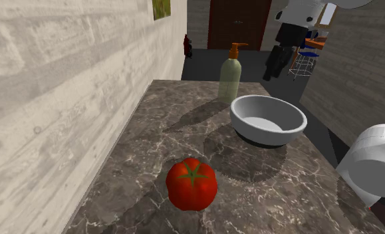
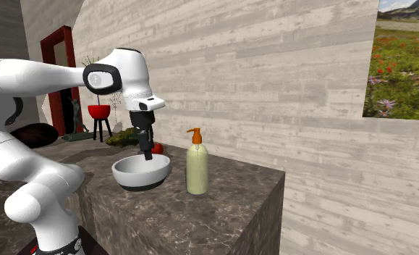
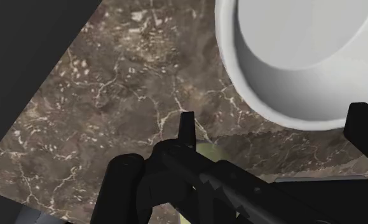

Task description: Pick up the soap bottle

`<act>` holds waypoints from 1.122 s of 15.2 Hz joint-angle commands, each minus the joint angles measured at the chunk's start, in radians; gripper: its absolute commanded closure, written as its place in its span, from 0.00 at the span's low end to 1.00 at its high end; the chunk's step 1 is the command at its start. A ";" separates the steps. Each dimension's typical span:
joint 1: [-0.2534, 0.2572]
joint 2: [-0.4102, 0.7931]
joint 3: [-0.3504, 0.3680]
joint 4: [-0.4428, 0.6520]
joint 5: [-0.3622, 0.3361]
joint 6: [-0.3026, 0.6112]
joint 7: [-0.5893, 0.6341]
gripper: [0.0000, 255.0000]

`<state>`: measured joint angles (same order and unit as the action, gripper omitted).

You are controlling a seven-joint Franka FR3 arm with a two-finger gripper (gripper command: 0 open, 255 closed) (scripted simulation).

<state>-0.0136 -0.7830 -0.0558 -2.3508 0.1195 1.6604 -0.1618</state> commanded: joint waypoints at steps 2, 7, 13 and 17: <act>0.005 0.044 -0.004 0.043 0.001 -0.004 -0.006 0.00; 0.027 0.256 -0.023 0.277 0.011 -0.044 -0.038 0.00; 0.046 0.516 -0.045 0.608 0.034 -0.140 -0.074 0.00; 0.051 0.658 -0.056 0.809 0.053 -0.212 -0.091 0.00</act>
<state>0.0359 -0.1526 -0.1103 -1.5859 0.1683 1.4673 -0.2515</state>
